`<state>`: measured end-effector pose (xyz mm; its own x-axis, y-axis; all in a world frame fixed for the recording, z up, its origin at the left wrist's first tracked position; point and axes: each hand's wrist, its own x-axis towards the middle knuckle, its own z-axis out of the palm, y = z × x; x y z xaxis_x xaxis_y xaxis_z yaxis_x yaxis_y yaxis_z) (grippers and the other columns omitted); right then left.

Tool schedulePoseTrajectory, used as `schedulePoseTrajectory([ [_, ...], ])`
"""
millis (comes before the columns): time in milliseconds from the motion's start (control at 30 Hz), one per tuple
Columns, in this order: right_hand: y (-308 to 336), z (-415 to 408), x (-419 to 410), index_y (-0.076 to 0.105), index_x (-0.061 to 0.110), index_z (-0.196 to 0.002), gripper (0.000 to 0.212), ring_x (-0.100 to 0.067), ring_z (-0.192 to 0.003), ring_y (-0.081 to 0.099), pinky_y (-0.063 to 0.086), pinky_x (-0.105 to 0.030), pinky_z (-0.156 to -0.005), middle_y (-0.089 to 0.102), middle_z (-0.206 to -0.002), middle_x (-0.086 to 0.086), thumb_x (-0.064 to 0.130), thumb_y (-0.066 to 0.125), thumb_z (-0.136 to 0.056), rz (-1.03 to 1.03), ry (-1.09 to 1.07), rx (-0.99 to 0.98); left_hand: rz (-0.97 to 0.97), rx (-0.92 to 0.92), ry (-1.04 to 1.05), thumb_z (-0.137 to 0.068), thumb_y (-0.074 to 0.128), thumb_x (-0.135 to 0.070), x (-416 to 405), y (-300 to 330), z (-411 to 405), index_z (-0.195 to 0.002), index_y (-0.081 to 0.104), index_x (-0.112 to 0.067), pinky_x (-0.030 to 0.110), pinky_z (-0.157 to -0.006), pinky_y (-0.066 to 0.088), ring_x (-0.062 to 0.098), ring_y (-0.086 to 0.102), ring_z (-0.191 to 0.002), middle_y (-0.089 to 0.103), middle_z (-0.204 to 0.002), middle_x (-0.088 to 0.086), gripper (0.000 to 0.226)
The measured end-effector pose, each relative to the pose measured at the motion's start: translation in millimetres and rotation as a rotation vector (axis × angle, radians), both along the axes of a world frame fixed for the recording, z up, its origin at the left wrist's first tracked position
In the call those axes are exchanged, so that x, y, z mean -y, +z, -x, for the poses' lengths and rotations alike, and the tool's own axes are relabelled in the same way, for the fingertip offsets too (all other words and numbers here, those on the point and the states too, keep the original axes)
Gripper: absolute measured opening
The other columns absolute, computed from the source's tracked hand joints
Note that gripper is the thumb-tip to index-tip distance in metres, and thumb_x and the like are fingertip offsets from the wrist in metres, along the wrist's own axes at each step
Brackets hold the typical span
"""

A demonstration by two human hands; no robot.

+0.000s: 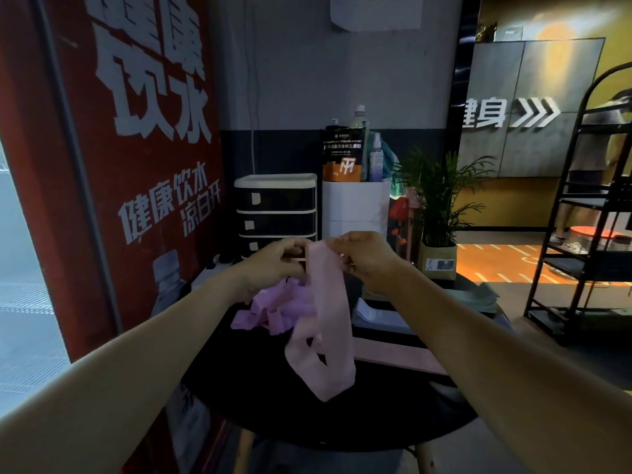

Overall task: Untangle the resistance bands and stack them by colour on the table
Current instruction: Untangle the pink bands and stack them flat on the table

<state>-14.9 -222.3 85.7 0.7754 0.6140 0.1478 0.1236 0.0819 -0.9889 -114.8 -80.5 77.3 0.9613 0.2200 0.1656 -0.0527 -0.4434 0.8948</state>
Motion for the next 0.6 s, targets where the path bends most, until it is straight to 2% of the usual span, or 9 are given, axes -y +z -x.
schedulePoseTrajectory([
  [67,6,0,4,0.058,0.006,-0.072,0.018,-0.010,-0.060,0.046,0.046,-0.019,-0.058,0.052,-0.067,-0.005,0.012,0.061,-0.088,-0.032,0.011,-0.025,0.054,0.094,0.030,-0.088,0.059,-0.011,4,6,-1,-0.113,0.058,-0.025,0.029,-0.094,0.045,0.015,0.056,-0.113,0.060,-0.120,0.001,0.028],
  [133,12,1,6,0.058,0.005,-0.073,0.018,-0.011,-0.059,0.047,0.048,-0.021,-0.061,0.051,-0.065,-0.005,0.013,0.061,-0.088,-0.043,0.017,-0.016,0.013,0.157,0.080,-0.086,0.063,-0.023,10,12,-3,-0.109,0.059,-0.025,0.030,-0.093,0.047,0.014,0.058,-0.108,0.062,-0.114,0.000,0.023],
  [267,23,5,9,0.059,0.007,-0.071,0.020,-0.011,-0.056,0.049,0.050,-0.019,-0.057,0.052,-0.064,-0.007,0.016,0.063,-0.087,-0.084,0.013,0.012,-0.248,0.334,0.176,-0.081,0.070,-0.019,22,24,-10,-0.091,0.059,-0.023,0.025,-0.077,0.051,0.016,0.060,-0.086,0.064,-0.095,0.006,0.016],
  [367,31,5,16,0.057,0.009,-0.072,0.023,-0.008,-0.058,0.048,0.045,-0.014,-0.051,0.052,-0.066,-0.003,0.025,0.065,-0.086,-0.004,-0.056,0.230,-0.308,0.431,0.228,-0.088,0.062,-0.019,27,35,-10,-0.088,0.063,-0.015,0.014,-0.067,0.047,0.010,0.056,-0.077,0.063,-0.086,0.003,0.004],
  [433,34,2,20,0.057,0.010,-0.088,0.022,-0.004,-0.066,0.050,0.042,-0.011,-0.053,0.054,-0.077,0.002,0.030,0.067,-0.084,0.041,-0.120,0.378,-0.291,0.441,0.225,-0.090,0.060,-0.018,27,41,-10,-0.088,0.064,-0.012,0.020,-0.070,0.048,0.012,0.058,-0.078,0.064,-0.087,0.007,0.008],
  [500,34,1,21,0.055,0.010,-0.107,0.029,-0.003,-0.076,0.051,0.043,-0.006,-0.054,0.054,-0.090,0.003,0.024,0.068,-0.084,0.047,-0.077,0.453,-0.244,0.438,0.217,-0.090,0.060,-0.018,27,44,-9,-0.085,0.064,-0.015,0.025,-0.073,0.050,0.013,0.060,-0.078,0.065,-0.087,0.006,0.007],
  [533,34,1,21,0.056,0.008,-0.109,0.030,-0.005,-0.078,0.053,0.044,-0.005,-0.056,0.055,-0.093,0.001,0.020,0.067,-0.084,0.046,-0.046,0.487,-0.221,0.433,0.211,-0.090,0.059,-0.018,27,45,-10,-0.084,0.063,-0.017,0.026,-0.073,0.051,0.015,0.061,-0.079,0.065,-0.087,0.006,0.007],
  [600,33,2,22,0.063,0.002,-0.100,0.019,-0.011,-0.079,0.057,0.050,-0.015,-0.067,0.060,-0.090,-0.006,0.013,0.066,-0.085,0.027,-0.040,0.571,-0.245,0.412,0.225,-0.090,0.059,-0.022,29,47,-11,-0.088,0.063,-0.017,0.025,-0.072,0.051,0.017,0.062,-0.083,0.065,-0.091,0.007,0.007],
])
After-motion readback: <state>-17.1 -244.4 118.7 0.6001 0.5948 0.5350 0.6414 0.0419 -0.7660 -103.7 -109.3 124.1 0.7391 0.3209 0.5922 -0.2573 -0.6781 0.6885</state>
